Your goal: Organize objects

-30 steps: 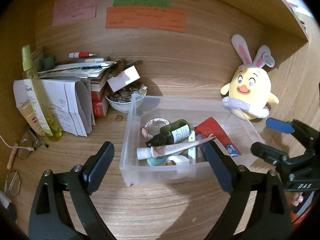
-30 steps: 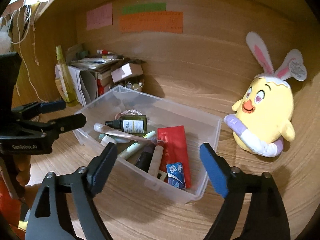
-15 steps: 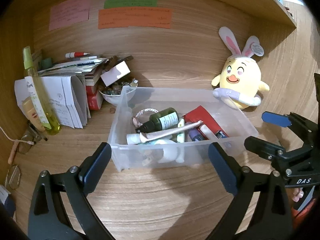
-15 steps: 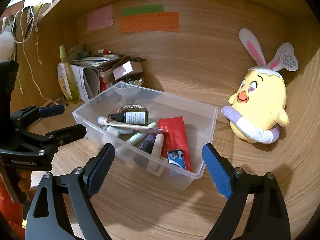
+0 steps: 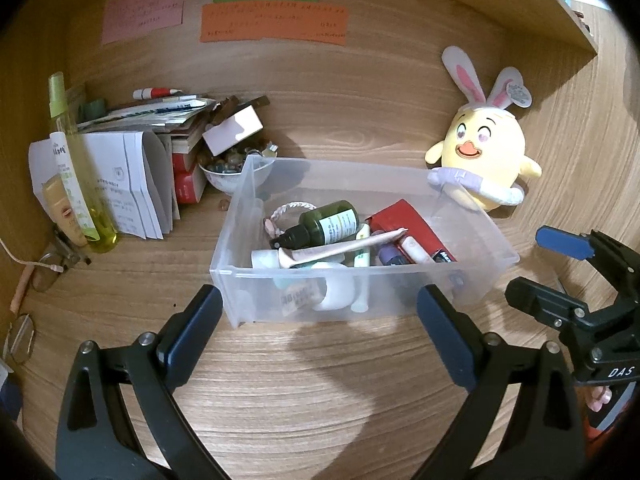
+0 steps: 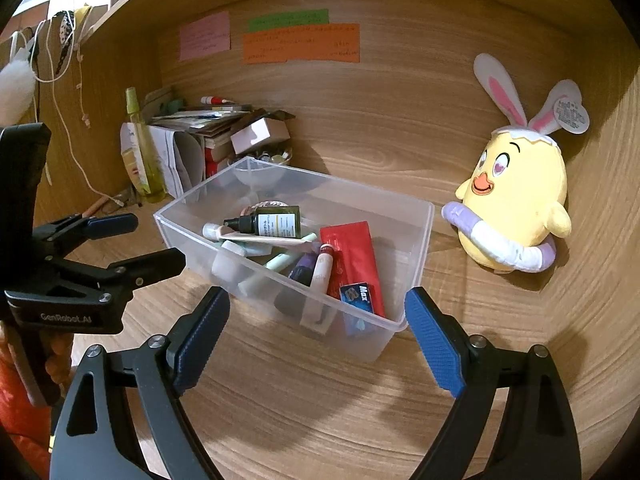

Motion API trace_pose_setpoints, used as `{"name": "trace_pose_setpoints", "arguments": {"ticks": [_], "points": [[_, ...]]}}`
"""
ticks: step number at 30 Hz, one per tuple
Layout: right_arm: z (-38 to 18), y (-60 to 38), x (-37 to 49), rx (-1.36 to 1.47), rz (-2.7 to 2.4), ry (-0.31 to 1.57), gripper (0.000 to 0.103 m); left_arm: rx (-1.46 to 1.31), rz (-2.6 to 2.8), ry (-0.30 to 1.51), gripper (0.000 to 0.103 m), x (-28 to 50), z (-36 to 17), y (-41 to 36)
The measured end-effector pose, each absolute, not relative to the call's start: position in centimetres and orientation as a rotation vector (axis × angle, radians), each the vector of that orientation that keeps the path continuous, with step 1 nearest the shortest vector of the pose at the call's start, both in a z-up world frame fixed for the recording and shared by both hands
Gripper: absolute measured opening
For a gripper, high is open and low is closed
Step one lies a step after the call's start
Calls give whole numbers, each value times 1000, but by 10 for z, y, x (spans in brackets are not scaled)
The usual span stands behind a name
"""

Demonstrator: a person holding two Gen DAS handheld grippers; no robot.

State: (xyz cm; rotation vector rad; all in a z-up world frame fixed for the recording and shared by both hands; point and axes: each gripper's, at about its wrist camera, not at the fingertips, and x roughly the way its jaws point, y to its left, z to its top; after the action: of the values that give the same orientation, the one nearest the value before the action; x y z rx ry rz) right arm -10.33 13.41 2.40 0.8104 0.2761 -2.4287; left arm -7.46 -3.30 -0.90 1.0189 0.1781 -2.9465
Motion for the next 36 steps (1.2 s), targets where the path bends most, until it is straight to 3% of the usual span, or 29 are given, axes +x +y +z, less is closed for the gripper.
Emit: {"name": "trace_pose_setpoints", "arguments": {"ticks": [36], "points": [[17,137,-120,854,-2418,249,88,983,-2950,128,99,-81,-9,-25]]}}
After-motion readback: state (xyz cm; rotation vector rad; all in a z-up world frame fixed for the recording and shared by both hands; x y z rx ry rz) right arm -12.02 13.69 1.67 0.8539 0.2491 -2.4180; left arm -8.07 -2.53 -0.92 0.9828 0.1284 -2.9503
